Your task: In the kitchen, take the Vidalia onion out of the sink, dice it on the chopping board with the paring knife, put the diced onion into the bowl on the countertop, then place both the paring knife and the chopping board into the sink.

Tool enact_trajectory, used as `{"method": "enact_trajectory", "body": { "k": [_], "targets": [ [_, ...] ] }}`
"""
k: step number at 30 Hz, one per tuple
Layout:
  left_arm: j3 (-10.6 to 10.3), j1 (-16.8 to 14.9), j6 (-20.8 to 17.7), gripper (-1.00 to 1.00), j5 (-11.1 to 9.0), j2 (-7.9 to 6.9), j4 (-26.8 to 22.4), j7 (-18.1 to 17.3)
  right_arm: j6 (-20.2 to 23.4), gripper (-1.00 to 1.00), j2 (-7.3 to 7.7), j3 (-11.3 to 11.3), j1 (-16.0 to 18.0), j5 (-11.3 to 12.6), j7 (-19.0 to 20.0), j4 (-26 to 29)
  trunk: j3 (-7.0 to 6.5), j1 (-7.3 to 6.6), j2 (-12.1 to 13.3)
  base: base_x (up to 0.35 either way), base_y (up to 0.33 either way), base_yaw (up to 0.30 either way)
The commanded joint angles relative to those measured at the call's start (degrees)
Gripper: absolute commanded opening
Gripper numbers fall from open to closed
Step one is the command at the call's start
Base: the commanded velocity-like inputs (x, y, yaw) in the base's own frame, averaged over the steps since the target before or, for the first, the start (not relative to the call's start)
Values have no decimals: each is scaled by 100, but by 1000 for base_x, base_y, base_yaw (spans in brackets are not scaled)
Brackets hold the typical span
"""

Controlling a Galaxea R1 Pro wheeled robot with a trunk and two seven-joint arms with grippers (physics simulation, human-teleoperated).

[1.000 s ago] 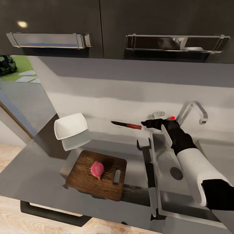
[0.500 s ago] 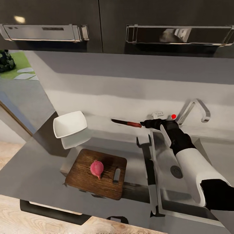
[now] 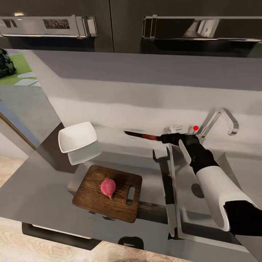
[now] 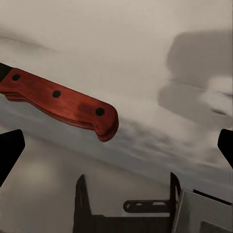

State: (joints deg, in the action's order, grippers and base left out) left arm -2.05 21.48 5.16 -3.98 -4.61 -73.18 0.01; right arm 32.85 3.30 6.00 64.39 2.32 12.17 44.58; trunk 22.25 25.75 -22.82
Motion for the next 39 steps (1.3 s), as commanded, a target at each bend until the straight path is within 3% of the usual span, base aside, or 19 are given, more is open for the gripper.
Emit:
{"method": "enact_trajectory", "body": {
  "k": [1, 13, 19, 39],
  "targets": [
    [-12, 3, 11, 100, -42, -5, -4, 0, 26, 100, 5, 20, 4, 23, 0, 7, 18, 3, -10, 0, 0, 0],
    [-15, 3, 11, 100, -40, -5, -3, -9, 7, 100, -30, 158, 4, 23, 34, 58, 128, 3, -10, 0, 0, 0],
    [-15, 1, 12, 100, -40, -5, -3, -10, -13, 100, -31, 189, 4, 11, 395, 104, 183, 3, -10, 0, 0, 0],
    [-17, 4, 11, 100, -33, -5, -3, -24, -18, 100, 0, 191, 4, 5, 455, 435, 197, 3, -10, 22, 0, 0]
  ]
}}
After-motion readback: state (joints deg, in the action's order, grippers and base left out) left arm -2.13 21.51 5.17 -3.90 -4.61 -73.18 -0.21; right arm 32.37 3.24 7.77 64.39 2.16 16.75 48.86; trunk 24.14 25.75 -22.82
